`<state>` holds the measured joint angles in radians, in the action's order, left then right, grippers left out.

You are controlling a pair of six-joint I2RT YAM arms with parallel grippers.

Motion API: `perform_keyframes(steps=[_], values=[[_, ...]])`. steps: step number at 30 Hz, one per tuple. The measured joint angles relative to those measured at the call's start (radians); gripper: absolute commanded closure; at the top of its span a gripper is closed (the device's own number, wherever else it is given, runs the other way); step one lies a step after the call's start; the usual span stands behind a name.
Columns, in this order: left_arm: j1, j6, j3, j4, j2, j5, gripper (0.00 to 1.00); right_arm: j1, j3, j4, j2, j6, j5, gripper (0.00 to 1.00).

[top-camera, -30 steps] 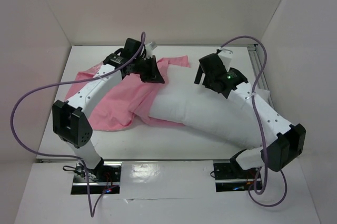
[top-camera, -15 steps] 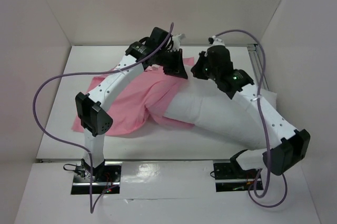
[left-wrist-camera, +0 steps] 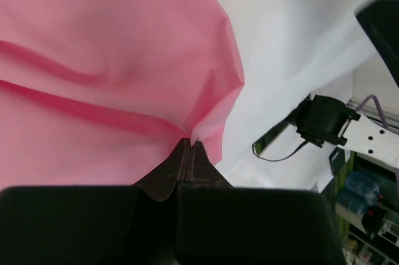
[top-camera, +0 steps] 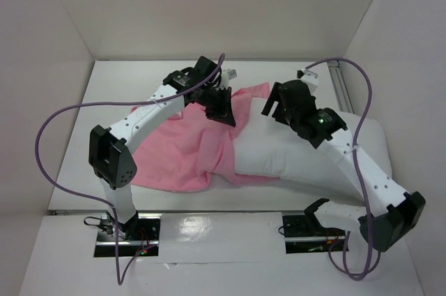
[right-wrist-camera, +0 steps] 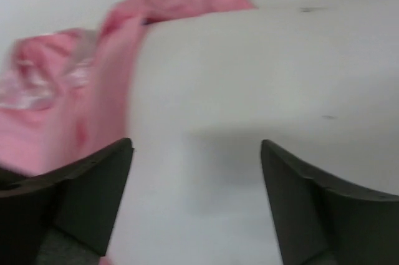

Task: Put the pillow into the pillowcase

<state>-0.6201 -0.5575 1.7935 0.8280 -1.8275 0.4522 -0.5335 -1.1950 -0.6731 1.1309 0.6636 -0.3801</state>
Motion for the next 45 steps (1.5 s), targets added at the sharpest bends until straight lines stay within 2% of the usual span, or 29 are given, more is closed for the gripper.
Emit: perform_keyframes(steps=[1, 6, 10, 14, 15, 16, 17, 18, 19, 20, 23, 26, 31, 35, 37, 40, 41, 42, 43, 44, 45], values=[[0.002, 0.001, -0.003, 0.003, 0.0, -0.006, 1.0, 0.011, -0.017, -0.047, 0.024, 0.005, -0.04, 0.0], [0.002, 0.003, -0.003, 0.001, 0.003, -0.037, 1.0, 0.073, -0.11, -0.257, 0.187, 0.026, -0.199, 0.0], [0.002, 0.003, -0.003, 0.003, 0.003, -0.058, 1.0, 0.082, -0.085, -0.339, 0.195, 0.037, -0.198, 0.0], [0.002, 0.003, -0.003, 0.013, 0.002, -0.073, 1.0, 0.123, -0.002, -0.341, 0.144, 0.039, -0.137, 0.0], [0.002, 0.003, -0.003, 0.015, 0.002, -0.076, 1.0, 0.139, 0.033, -0.323, 0.13, 0.026, -0.107, 0.07], [0.002, 0.003, -0.003, 0.017, 0.002, -0.078, 1.0, 0.16, 0.077, -0.285, 0.112, 0.005, -0.053, 0.28], [0.002, 0.004, -0.003, 0.02, 0.002, -0.082, 1.0, 0.177, 0.125, -0.244, 0.098, -0.023, 0.012, 0.44], [0.002, 0.004, -0.003, 0.023, 0.002, -0.086, 1.0, 0.194, 0.172, -0.187, 0.092, -0.04, 0.077, 0.66], [0.002, 0.003, -0.003, 0.027, 0.0, -0.091, 1.0, 0.207, 0.217, -0.128, 0.094, -0.055, 0.145, 0.95], [0.001, 0.004, -0.002, 0.029, -0.002, -0.094, 1.0, 0.214, 0.246, -0.079, 0.104, -0.063, 0.21, 1.0], [0.001, 0.006, 0.013, 0.052, -0.018, -0.121, 1.0, 0.19, 0.263, 0.034, 0.14, -0.047, 0.335, 1.0], [0.01, 0.011, 0.054, 0.077, -0.039, -0.143, 1.0, 0.101, 0.193, 0.082, 0.187, -0.012, 0.393, 1.0], [0.06, 0.055, 0.216, 0.185, -0.091, -0.188, 1.0, -0.033, 0.027, 0.146, 0.27, 0.034, 0.42, 1.0], [0.106, 0.097, 0.388, 0.275, -0.126, -0.211, 1.0, -0.087, -0.051, 0.163, 0.315, 0.054, 0.365, 1.0], [0.108, 0.117, 0.373, 0.274, -0.098, -0.216, 1.0, -0.113, -0.054, 0.185, 0.333, 0.062, 0.349, 1.0], [0.092, 0.137, 0.23, 0.269, -0.039, -0.247, 1.0, -0.138, -0.005, 0.244, 0.345, 0.086, 0.353, 1.0], [0.085, 0.139, 0.172, 0.272, -0.026, -0.264, 0.95, -0.147, 0.025, 0.272, 0.345, 0.096, 0.357, 1.0], [0.08, 0.14, 0.135, 0.286, -0.024, -0.278, 0.86, -0.159, 0.053, 0.294, 0.345, 0.106, 0.362, 1.0], [0.078, 0.143, 0.112, 0.301, -0.026, -0.292, 0.56, -0.174, 0.071, 0.313, 0.347, 0.115, 0.364, 1.0], [0.078, 0.149, 0.104, 0.319, -0.033, -0.308, 0.4, -0.185, 0.08, 0.323, 0.348, 0.12, 0.364, 1.0], [0.078, 0.141, 0.105, 0.33, -0.036, -0.314, 0.29, -0.199, 0.084, 0.335, 0.348, 0.124, 0.358, 1.0]])
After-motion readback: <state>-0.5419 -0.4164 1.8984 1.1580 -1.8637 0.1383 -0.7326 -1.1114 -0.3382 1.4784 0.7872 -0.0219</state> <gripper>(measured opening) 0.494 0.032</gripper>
